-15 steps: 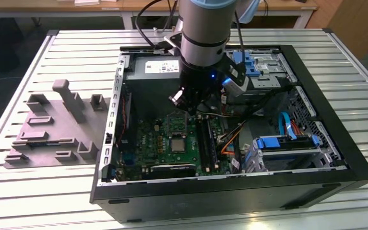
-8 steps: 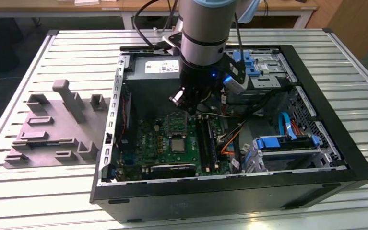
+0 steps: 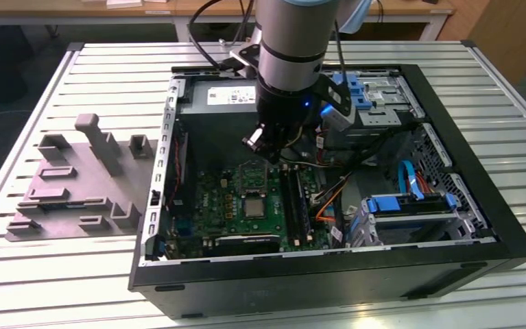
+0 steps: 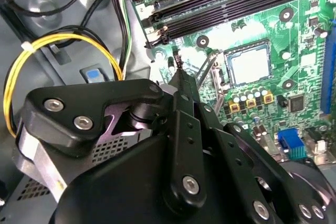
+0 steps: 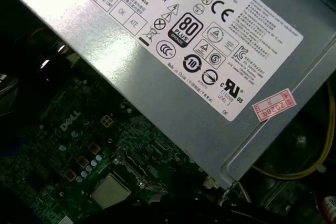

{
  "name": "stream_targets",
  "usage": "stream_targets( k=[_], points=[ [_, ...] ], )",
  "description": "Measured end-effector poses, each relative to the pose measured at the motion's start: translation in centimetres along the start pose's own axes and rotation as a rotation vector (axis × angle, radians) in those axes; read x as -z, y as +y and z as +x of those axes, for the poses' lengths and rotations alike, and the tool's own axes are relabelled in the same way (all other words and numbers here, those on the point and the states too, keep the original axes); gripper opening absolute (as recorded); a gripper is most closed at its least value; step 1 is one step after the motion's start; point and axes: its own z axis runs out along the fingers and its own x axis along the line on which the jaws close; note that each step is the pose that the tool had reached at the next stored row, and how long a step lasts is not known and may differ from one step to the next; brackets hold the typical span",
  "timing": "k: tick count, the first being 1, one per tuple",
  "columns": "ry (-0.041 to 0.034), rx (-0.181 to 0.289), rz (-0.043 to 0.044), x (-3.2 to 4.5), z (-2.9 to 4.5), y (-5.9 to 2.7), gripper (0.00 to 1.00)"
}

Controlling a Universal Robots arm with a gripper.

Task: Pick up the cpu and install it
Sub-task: 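Close the cpu cover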

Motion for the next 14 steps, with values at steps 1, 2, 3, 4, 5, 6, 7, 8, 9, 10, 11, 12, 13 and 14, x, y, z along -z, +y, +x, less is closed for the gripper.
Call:
stream_targets(
  k=[1, 2, 3, 4, 5, 6, 7, 8, 9, 10, 11, 12, 13, 14],
  points=[
    [0.0012, 0.011, 0.0001, 0.01, 0.01, 0.0, 0.11],
    [0.0022, 0.024, 0.0003, 0.01, 0.01, 0.01, 0.11],
    [0.0032, 0.035, 0.0005, 0.01, 0.01, 0.01, 0.11],
    [0.0038, 0.044, 0.0006, 0.01, 0.02, 0.01, 0.11],
    [0.0039, 0.048, 0.0006, 0.01, 0.02, 0.02, 0.11],
    [0.004, 0.048, 0.0006, 0.01, 0.02, 0.02, 0.11],
    [0.004, 0.048, 0.0006, 0.01, 0.02, 0.02, 0.11],
    [0.004, 0.048, 0.0006, 0.01, 0.02, 0.02, 0.11],
    [0.0041, 0.048, 0.0007, 0.01, 0.02, 0.02, 0.11],
    [0.0047, 0.049, 0.0013, 0.0, 0.01, 0.02, 0.11],
    [0.0054, 0.053, 0.0018, 0.0, 0.02, 0.02, 0.11],
    [0.006, 0.063, 0.0021, 0.01, 0.03, 0.02, 0.11],
    [0.0069, 0.074, 0.0024, 0.01, 0.05, 0.04, 0.11],
    [0.0076, 0.084, 0.0026, 0.01, 0.06, 0.05, 0.11]
  ],
)
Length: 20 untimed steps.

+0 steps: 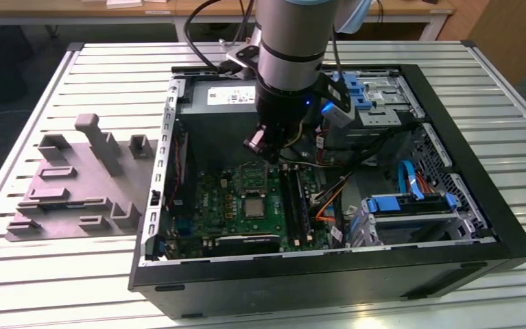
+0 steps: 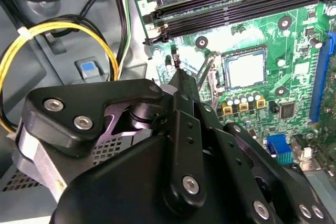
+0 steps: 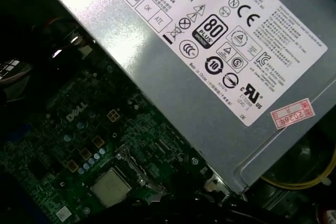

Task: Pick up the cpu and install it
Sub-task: 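Close the cpu cover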

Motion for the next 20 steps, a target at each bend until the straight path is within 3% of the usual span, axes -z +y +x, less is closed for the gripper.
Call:
stream_targets(
  k=[4, 9, 20],
  points=[
    [0.001, 0.017, 0.0004, 0.0, 0.02, 0.02, 0.11],
    [0.0046, 0.074, 0.0016, -0.01, 0.03, 0.03, 0.11],
    [0.0065, 0.103, 0.0022, 0.15, 0.24, 0.26, 0.11]
  ],
)
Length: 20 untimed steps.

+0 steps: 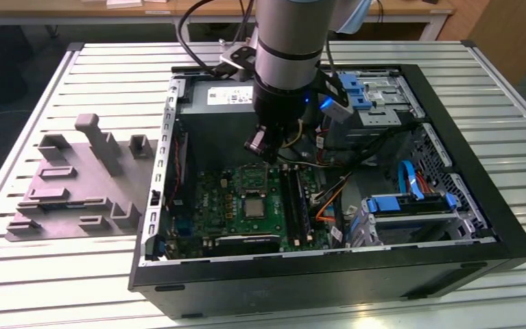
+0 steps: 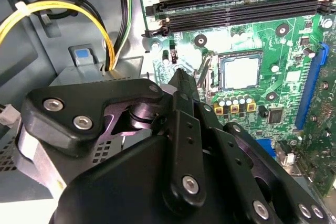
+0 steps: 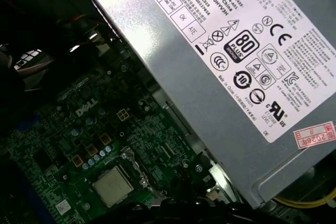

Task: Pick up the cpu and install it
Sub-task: 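Close the cpu cover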

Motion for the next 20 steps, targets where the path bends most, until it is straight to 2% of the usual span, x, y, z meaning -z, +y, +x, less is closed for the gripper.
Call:
stream_targets(
  k=[7, 20],
  points=[
    [0.0007, 0.007, 0.0002, 0.18, 0.02, 0.02, 0.11],
    [-0.0086, 0.007, -0.007, 0.35, 0.02, 0.03, 0.11]
  ],
)
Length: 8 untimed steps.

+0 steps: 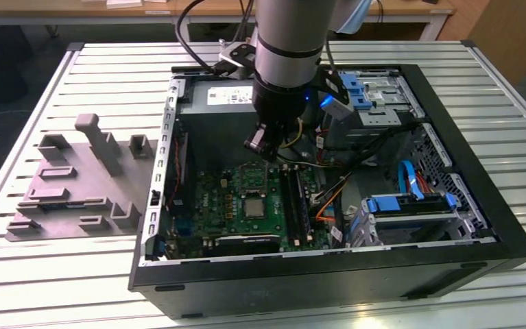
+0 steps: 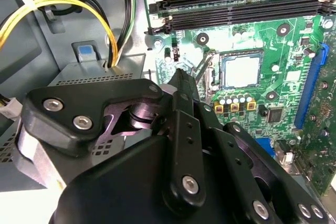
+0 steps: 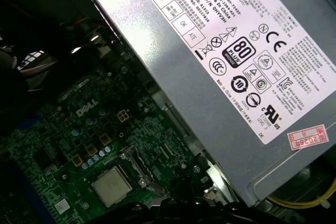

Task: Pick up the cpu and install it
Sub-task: 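Close the cpu cover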

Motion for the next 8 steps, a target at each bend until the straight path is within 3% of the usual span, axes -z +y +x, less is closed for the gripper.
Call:
stream_targets(
  k=[8],
  points=[
    [-0.0052, 0.0, -0.004, 0.02, 0.0, 0.0, 0.11]
  ],
)
